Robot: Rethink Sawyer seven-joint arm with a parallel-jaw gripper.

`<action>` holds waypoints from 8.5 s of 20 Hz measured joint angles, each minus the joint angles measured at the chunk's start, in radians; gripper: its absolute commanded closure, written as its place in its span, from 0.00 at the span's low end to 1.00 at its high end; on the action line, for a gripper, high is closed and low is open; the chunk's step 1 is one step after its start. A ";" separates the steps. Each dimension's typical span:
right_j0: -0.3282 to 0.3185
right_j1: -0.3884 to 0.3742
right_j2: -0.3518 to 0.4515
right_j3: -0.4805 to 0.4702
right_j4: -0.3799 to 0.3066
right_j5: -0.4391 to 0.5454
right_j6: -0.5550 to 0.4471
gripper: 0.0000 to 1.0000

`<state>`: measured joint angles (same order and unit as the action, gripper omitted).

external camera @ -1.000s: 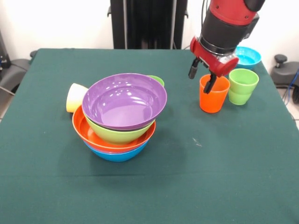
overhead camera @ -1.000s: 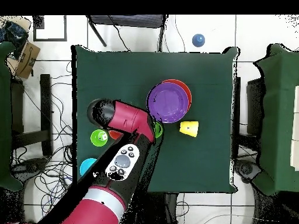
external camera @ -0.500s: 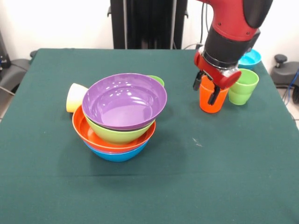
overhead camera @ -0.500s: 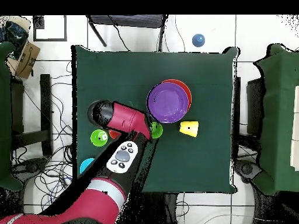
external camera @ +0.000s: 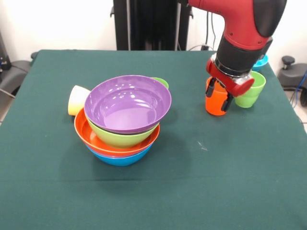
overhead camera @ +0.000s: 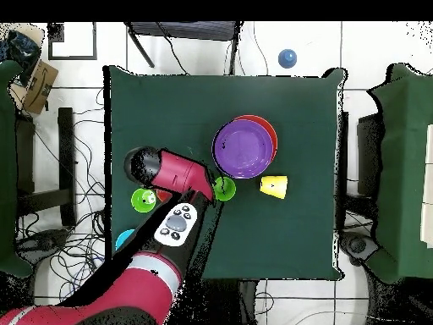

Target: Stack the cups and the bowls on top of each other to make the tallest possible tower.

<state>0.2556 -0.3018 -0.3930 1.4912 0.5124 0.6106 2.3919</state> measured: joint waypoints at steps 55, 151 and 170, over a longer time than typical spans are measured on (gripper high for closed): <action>-0.010 -0.104 0.033 0.112 0.011 -0.007 0.000 0.00; -0.191 -0.267 0.030 -0.121 -0.149 0.403 0.000 1.00; -0.290 -0.275 0.043 -0.406 -0.215 0.633 0.000 1.00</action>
<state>-0.0342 -0.5765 -0.3502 1.0853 0.2976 1.2433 2.3919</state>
